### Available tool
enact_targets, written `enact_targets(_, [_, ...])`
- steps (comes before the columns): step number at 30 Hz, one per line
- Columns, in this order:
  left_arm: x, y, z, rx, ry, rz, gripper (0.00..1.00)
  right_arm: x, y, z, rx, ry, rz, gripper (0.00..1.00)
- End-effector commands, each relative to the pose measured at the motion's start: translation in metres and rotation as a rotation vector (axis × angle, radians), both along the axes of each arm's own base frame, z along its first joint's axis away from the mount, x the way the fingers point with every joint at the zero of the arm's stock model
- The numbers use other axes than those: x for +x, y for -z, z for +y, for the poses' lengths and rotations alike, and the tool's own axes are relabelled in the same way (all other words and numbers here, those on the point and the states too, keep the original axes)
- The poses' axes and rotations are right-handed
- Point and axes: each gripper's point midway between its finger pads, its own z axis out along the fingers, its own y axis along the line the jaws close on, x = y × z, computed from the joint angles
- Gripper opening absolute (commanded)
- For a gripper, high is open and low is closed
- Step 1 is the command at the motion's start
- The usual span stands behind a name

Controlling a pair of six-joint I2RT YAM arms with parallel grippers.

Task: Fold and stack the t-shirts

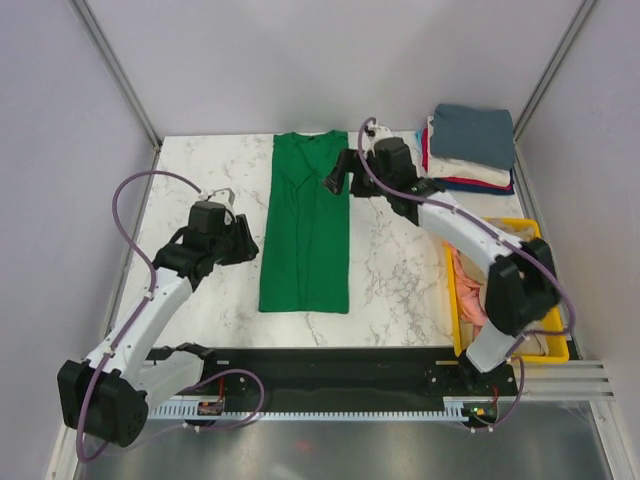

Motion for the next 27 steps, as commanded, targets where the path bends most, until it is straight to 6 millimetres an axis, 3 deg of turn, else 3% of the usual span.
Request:
enact_targets(1, [-0.018, 0.02, -0.01, -0.121, -0.06, 0.077, 0.53, -0.072, 0.054, -0.031, -0.038, 0.036, 0.191, 0.94])
enact_targets(2, [-0.024, 0.033, -0.009, -0.124, -0.074, 0.108, 0.53, -0.102, 0.09, -0.042, -0.078, 0.027, 0.279, 0.93])
enact_targets(4, [-0.025, 0.04, -0.011, -0.169, -0.109, 0.11, 0.53, -0.147, 0.118, -0.053, -0.096, 0.013, 0.37, 0.9])
enact_targets(6, [-0.033, 0.055, -0.011, -0.203, -0.143, 0.126, 0.54, -0.172, 0.131, -0.054, -0.093, 0.004, 0.408, 0.88])
enact_targets(7, [-0.034, 0.06, -0.011, -0.214, -0.153, 0.125, 0.54, -0.195, 0.143, -0.054, -0.106, -0.02, 0.434, 0.86])
enact_targets(10, [-0.038, 0.074, -0.01, -0.238, -0.171, 0.103, 0.54, -0.223, 0.154, -0.042, -0.052, -0.075, 0.455, 0.81])
enact_targets(20, [-0.057, 0.102, -0.005, -0.246, -0.193, 0.138, 0.54, -0.26, 0.196, -0.029, -0.029, -0.096, 0.552, 0.63])
enact_targets(27, [-0.062, 0.116, -0.008, -0.26, -0.188, 0.16, 0.53, -0.269, 0.211, -0.03, -0.04, -0.099, 0.574, 0.4])
